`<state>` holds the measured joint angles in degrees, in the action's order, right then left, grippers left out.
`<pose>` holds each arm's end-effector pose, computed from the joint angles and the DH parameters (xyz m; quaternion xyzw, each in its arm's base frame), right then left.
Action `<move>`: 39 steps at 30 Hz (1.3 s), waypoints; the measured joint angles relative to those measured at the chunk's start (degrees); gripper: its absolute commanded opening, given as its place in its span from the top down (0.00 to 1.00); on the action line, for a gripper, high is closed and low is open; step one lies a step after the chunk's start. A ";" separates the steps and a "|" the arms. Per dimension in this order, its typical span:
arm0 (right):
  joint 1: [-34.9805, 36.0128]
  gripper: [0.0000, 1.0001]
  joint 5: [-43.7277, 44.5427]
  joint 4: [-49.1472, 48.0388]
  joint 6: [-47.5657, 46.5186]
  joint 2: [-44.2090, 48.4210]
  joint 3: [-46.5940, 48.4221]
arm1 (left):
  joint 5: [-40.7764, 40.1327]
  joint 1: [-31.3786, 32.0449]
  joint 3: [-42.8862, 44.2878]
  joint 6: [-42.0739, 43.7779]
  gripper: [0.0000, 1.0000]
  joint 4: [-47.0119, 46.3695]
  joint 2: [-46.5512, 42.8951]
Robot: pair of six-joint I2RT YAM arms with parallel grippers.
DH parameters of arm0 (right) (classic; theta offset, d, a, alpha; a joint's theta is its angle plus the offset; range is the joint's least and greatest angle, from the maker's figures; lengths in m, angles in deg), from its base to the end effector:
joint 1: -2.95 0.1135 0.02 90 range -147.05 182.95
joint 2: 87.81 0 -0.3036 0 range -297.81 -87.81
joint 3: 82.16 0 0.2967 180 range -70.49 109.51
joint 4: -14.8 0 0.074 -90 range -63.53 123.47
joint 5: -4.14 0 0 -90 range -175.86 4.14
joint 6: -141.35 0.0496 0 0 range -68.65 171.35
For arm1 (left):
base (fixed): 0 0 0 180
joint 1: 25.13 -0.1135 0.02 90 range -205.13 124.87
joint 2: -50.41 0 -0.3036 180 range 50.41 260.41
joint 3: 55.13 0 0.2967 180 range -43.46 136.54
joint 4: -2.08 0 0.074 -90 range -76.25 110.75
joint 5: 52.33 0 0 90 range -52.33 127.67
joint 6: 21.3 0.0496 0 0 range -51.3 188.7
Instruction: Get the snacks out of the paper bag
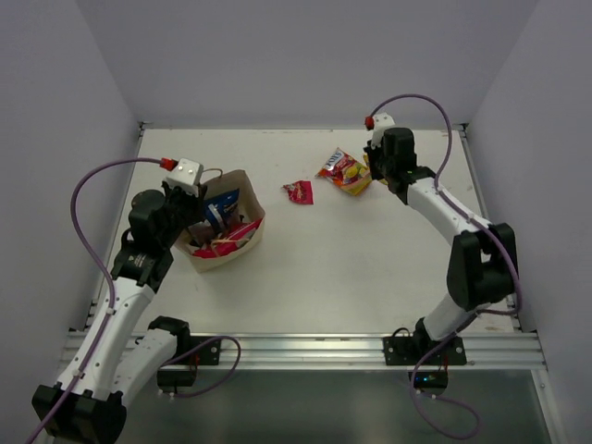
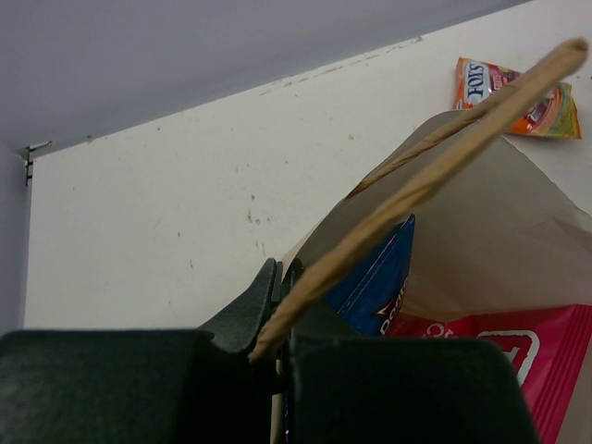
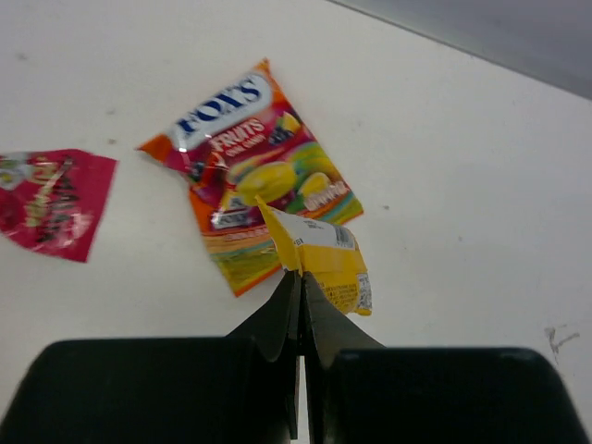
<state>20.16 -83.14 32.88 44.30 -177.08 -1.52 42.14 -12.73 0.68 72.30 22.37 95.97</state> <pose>0.4017 0.1220 0.3170 -0.1667 0.8347 0.0263 0.5242 0.2150 -0.0512 0.3615 0.1314 0.7547 -0.0791 0.6378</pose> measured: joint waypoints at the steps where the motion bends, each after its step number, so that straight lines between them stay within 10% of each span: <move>1: -1.38 1.00 1.16 0.02 0.13 -3.10 1.20 | -0.22 0.00 0.00 0.00 1.00 0.07 -0.11; 14: -7.04 1.00 11.98 2.08 -2.36 -30.03 21.31 | -0.70 0.02 0.00 -0.02 1.00 0.79 -0.81; 20: -6.34 0.66 9.35 7.87 -1.14 -31.12 20.68 | -0.61 0.07 1.42 0.02 1.00 2.86 -0.55; 28: -2.67 0.48 1.90 13.33 -0.15 -13.77 15.58 | 0.07 0.07 4.74 0.48 1.00 6.97 -0.04; 39: 29.11 0.39 -16.63 10.32 -6.86 13.70 8.44 | 3.96 0.07 5.16 2.25 1.00 9.09 -1.07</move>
<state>49.28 -99.78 43.20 37.44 -163.38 6.92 46.10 -12.66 5.84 74.55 31.46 94.90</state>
